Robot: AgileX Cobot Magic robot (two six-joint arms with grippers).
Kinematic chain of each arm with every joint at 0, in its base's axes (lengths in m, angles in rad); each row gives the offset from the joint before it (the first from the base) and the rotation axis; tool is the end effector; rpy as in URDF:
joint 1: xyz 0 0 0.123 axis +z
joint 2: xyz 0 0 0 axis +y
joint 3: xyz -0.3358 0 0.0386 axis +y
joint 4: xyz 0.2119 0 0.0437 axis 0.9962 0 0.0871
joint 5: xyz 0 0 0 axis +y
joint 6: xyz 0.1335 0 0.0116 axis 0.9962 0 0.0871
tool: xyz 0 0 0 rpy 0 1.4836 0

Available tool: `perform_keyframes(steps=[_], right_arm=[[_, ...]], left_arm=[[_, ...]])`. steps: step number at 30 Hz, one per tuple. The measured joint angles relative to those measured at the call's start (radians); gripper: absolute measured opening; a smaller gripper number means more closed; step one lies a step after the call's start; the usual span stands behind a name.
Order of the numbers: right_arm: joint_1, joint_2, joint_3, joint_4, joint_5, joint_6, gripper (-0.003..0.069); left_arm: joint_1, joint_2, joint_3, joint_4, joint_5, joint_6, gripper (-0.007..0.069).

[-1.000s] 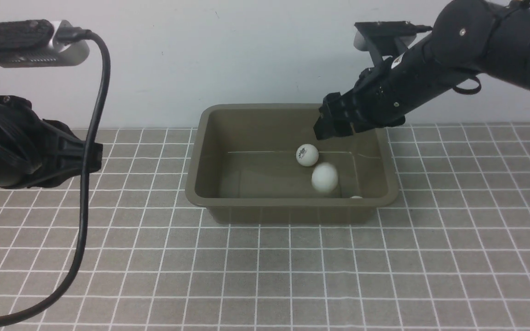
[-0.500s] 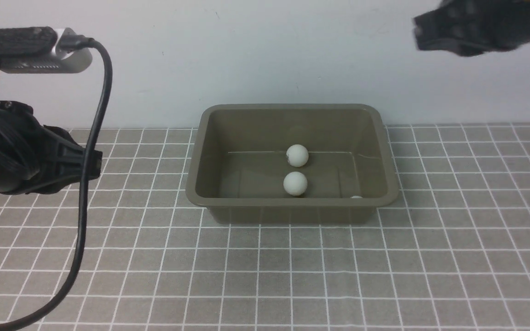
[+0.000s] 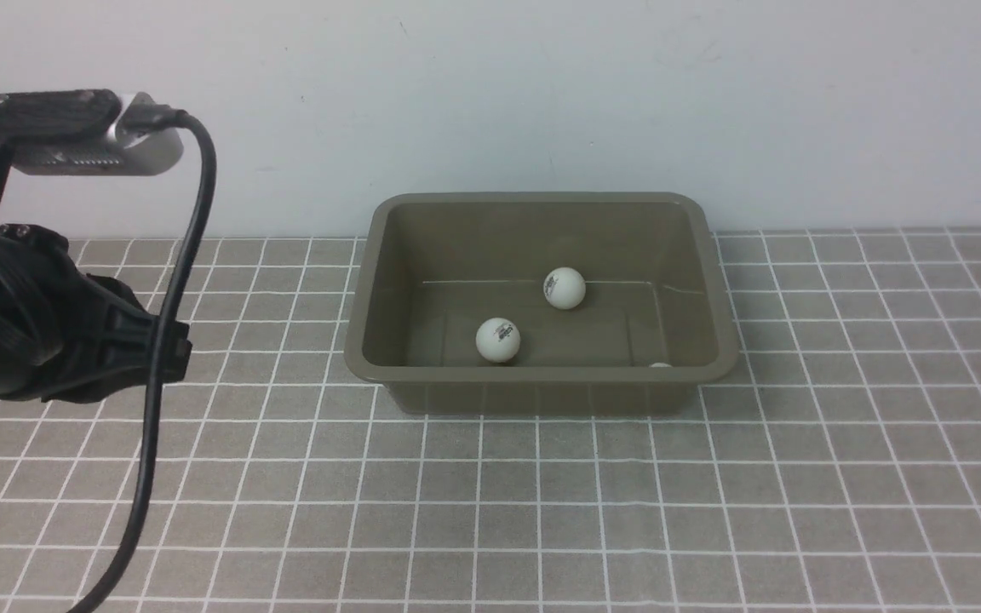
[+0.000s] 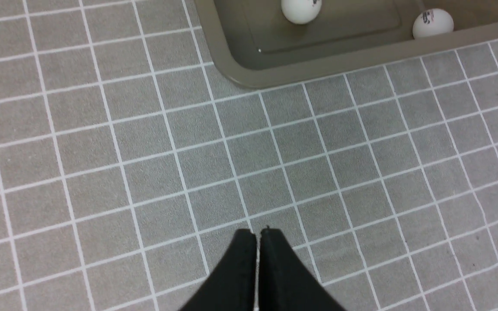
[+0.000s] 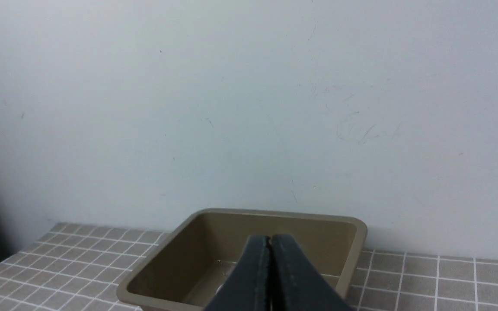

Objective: Put the table tennis balls into the box on the grey coffee tablecloth.

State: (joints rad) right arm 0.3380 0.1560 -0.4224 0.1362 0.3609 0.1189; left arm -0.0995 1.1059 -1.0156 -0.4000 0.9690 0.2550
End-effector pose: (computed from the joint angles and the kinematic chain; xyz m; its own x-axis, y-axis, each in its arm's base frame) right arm -0.0011 0.0064 0.3106 -0.0957 0.2246 -0.9697 -0.3641 0.8988 0.2441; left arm 0.1693 -0.0601 0.3629 -0.7937 0.0983 -0.6003 0.3002 0.9216 -0.2459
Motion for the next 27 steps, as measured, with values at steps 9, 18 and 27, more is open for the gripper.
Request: perform_keyframes(steps=[9,18,27], right_arm=[[0.0,-0.168,0.071,-0.002,-0.003,0.023,-0.0013],[0.0,-0.168,0.072,-0.002,0.0,0.023,-0.0013],[0.0,-0.168,0.072,-0.002,0.007,0.023,-0.0013]], left_arm=[[0.001,-0.201,0.007,-0.012,0.0,0.0,-0.0005],[0.001,-0.632,0.17,-0.019,-0.089,0.0,-0.0005],[0.001,-0.814,0.231,-0.087,-0.123,0.0,-0.0005]])
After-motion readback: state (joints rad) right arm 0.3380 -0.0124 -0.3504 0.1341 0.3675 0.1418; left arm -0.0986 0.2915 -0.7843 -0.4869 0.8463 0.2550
